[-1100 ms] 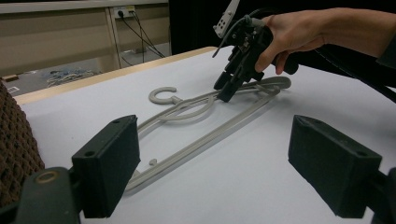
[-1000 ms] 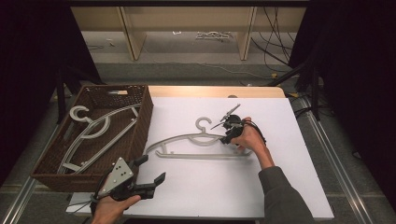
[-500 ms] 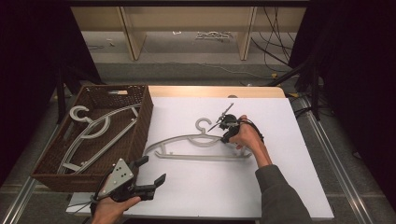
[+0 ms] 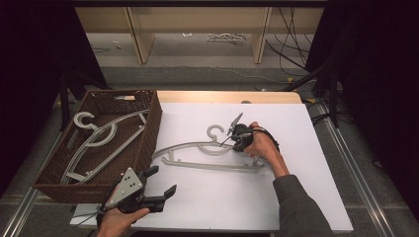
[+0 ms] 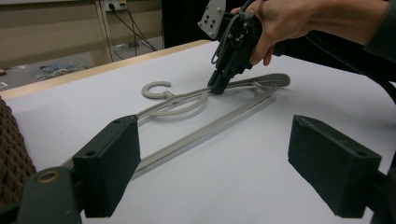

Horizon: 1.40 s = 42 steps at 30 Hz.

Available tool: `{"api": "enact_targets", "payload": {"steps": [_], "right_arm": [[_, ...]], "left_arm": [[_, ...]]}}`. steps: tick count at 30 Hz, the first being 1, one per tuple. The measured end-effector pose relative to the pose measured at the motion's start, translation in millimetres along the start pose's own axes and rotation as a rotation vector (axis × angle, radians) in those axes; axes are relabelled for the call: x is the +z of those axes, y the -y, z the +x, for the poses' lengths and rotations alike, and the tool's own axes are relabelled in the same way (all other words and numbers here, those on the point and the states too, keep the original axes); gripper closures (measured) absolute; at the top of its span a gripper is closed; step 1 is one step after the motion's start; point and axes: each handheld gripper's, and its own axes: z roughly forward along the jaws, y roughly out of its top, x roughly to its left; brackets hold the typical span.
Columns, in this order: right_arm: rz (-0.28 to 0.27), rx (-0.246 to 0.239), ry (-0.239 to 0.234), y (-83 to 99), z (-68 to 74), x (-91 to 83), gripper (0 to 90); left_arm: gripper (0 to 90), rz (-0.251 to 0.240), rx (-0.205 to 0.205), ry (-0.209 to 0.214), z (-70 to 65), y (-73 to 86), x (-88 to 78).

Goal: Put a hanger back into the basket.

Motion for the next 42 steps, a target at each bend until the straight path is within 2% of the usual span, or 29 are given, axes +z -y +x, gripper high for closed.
{"api": "enact_targets", "payload": {"steps": [4, 6, 7, 11, 12, 14, 17, 19, 23, 27, 32, 33, 34, 35, 36, 37, 40, 41, 42], "right_arm": [[-0.003, -0.043, 0.020, 0.7, 3.1, -3.2, 82.4], [-0.030, -0.068, 0.074, 1.1, 7.8, -13.0, 82.6], [-0.030, -0.068, 0.074, 1.1, 7.8, -13.0, 82.6], [-0.073, -0.102, 0.126, 0.2, 15.9, -32.1, 82.5], [-0.079, -0.109, 0.139, 0.6, 17.6, -36.6, 82.5], [-0.088, -0.131, 0.163, 2.2, 22.0, -46.8, 82.6], [-0.093, -0.145, 0.186, 2.6, 26.0, -50.8, 82.6], [-0.089, -0.181, 0.204, 2.8, 27.1, -55.7, 82.6], [-0.107, -0.196, 0.234, 3.0, 34.3, -64.8, 82.6], [-0.121, -0.209, 0.244, 2.9, 42.6, -72.8, 82.6], [-0.143, -0.224, 0.260, 4.4, 51.9, -82.8, 82.6], [-0.147, -0.232, 0.263, 4.8, 53.8, -85.3, 82.6], [-0.152, -0.240, 0.266, 5.6, 56.6, -88.0, 82.6], [-0.152, -0.240, 0.266, 5.6, 56.6, -88.0, 82.6], [-0.153, -0.233, 0.269, 6.1, 58.6, -89.6, 82.6], [-0.160, -0.248, 0.266, 6.9, 60.7, -92.6, 82.6], [-0.166, -0.245, 0.261, 8.6, 65.4, -96.8, 82.6], [-0.166, -0.245, 0.261, 8.6, 65.4, -96.8, 82.6], [-0.171, -0.266, 0.275, 8.2, 67.8, -98.8, 82.6]], "left_arm": [[17.1, -0.002, -0.014, 0.015, 1.0, 0.5, 2.0], [17.2, -0.003, -0.016, 0.019, 1.5, 0.4, 2.2], [17.2, 0.001, -0.014, 0.022, 2.0, 0.0, 2.1], [17.6, 0.005, -0.014, 0.013, 2.2, -1.6, 3.0], [17.7, 0.009, 0.005, 0.015, 3.1, -2.3, 2.9], [17.7, 0.010, 0.006, 0.012, 2.5, -3.0, 3.7], [18.0, 0.006, 0.008, 0.003, 2.5, -6.4, 6.7], [18.1, 0.000, 0.002, 0.002, 2.5, -10.2, 9.6], [18.3, 0.049, 0.042, 0.005, 4.7, -22.8, 18.1], [18.8, 0.122, 0.060, 0.001, 10.2, -38.5, 34.0], [20.7, 0.240, 0.071, -0.021, 17.7, -60.3, 62.1], [21.3, 0.248, 0.053, -0.027, 18.4, -63.1, 69.1], [22.0, 0.296, 0.060, -0.036, 21.4, -68.2, 78.8], [22.5, 0.296, 0.060, -0.036, 21.4, -68.2, 78.8], [22.5, 0.323, 0.074, -0.043, 24.0, -73.0, 88.1], [23.3, 0.332, 0.080, -0.047, 25.3, -74.2, 90.2], [26.0, 0.346, 0.057, -0.066, 30.1, -79.7, 102.7], [26.0, 0.360, 0.058, -0.054, 32.6, -81.5, 106.7], [26.2, 0.370, 0.049, -0.046, 34.2, -83.1, 110.3]]}}
